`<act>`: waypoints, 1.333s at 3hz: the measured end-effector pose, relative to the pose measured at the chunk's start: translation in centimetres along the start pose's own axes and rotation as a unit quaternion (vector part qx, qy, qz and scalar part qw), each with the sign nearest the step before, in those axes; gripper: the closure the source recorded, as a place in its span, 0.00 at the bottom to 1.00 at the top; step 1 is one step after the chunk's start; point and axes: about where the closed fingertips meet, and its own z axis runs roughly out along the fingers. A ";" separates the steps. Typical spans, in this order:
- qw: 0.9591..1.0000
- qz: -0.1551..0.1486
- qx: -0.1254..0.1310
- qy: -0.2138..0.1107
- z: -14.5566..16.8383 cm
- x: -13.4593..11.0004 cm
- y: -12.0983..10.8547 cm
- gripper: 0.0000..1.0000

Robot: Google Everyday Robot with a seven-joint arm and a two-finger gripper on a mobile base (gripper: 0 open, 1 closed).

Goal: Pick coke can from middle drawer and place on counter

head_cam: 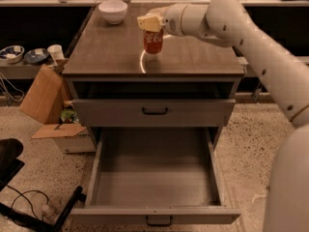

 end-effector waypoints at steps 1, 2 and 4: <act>1.000 0.006 -0.001 0.000 0.8 0.8 -0.5 0.84; 1.000 0.006 -0.001 0.000 0.8 0.8 -0.5 0.63; 1.000 0.006 -0.001 0.000 0.8 0.8 -0.5 0.15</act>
Offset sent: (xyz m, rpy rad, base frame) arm 0.0081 0.0010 -0.0087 0.0083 0.0086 -0.0005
